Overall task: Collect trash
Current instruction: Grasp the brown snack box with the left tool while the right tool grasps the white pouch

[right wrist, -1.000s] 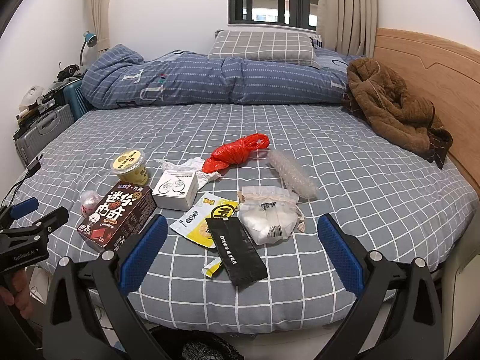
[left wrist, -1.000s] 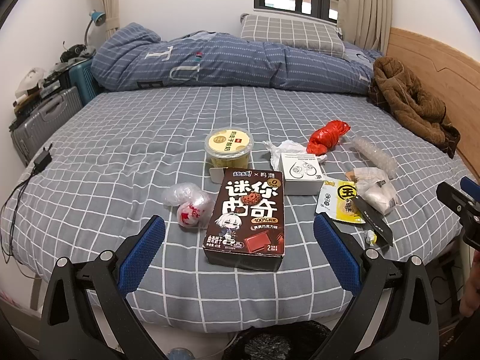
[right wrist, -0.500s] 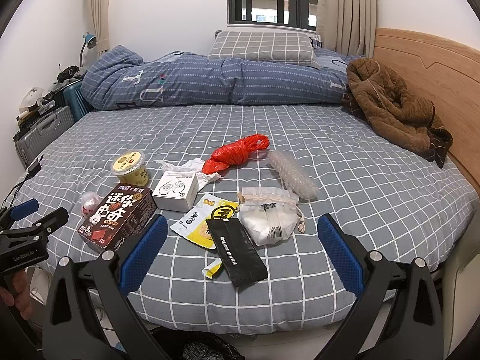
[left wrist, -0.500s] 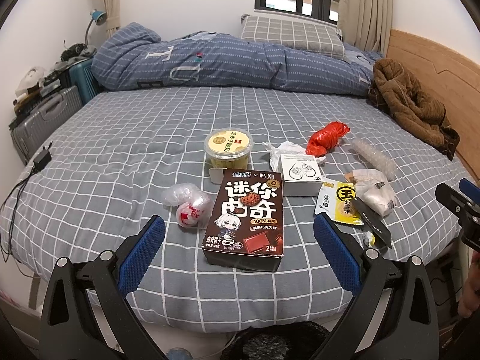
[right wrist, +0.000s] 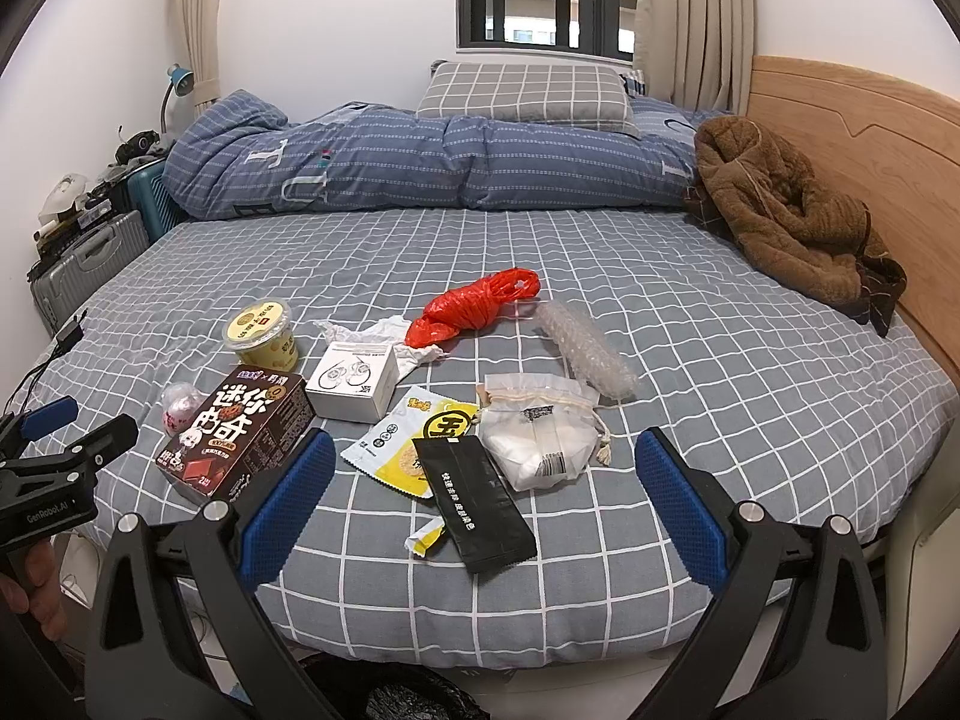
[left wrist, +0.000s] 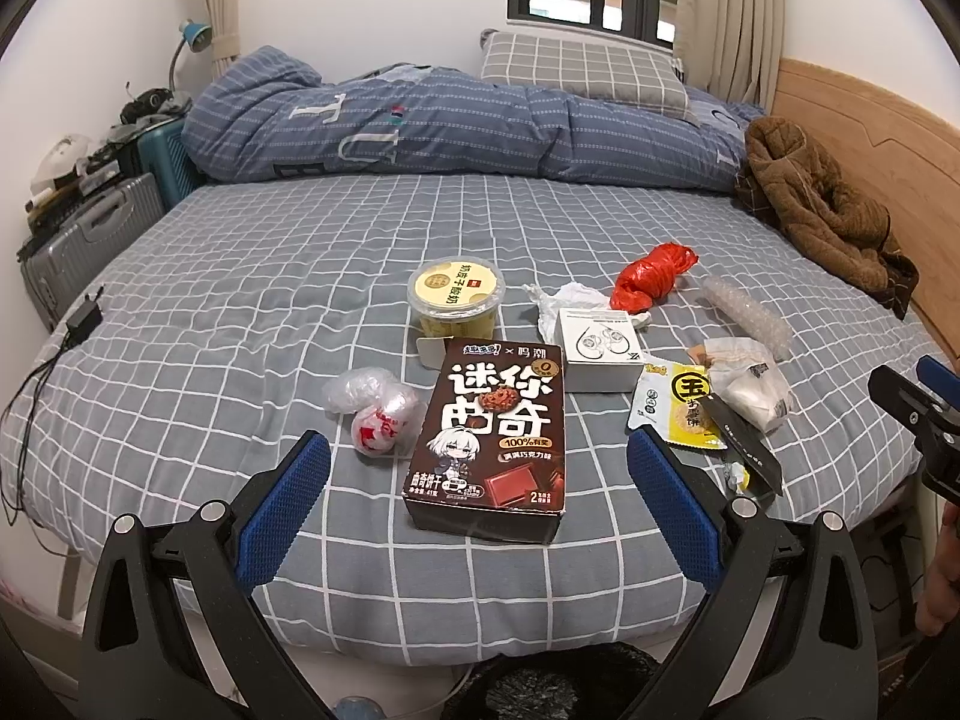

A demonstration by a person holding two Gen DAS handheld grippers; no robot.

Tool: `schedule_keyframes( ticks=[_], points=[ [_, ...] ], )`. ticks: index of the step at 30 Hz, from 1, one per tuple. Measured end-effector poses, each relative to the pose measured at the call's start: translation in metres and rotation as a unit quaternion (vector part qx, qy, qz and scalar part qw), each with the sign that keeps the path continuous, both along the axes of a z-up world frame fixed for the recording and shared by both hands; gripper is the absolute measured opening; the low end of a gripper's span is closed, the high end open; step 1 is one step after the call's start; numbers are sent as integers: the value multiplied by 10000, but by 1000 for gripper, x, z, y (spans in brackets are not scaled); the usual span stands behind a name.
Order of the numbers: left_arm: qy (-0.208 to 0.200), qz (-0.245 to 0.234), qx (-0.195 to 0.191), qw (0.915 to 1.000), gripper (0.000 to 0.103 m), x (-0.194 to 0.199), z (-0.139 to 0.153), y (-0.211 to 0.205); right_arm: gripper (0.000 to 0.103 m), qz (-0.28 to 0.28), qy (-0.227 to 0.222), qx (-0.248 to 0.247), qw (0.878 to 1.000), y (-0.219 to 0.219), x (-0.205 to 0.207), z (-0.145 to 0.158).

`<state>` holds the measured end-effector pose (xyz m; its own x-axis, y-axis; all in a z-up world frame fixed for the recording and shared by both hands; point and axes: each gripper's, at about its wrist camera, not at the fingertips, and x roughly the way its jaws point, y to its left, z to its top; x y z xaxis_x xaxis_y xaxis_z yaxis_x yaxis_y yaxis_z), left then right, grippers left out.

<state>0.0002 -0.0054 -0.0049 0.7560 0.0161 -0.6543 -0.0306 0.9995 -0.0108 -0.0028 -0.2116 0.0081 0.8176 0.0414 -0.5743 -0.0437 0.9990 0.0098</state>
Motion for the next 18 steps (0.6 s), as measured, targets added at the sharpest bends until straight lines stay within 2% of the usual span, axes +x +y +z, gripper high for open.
schedule_keyframes(
  ticks=[7, 18],
  points=[
    [81, -26, 18, 10000, 97, 5, -5, -3, 96, 3, 13, -30, 10000, 0, 3, -1],
    [623, -25, -97, 9980, 97, 56, -40, 1, 96, -133, 409, -188, 9989, -14, 77, -24]
  ],
)
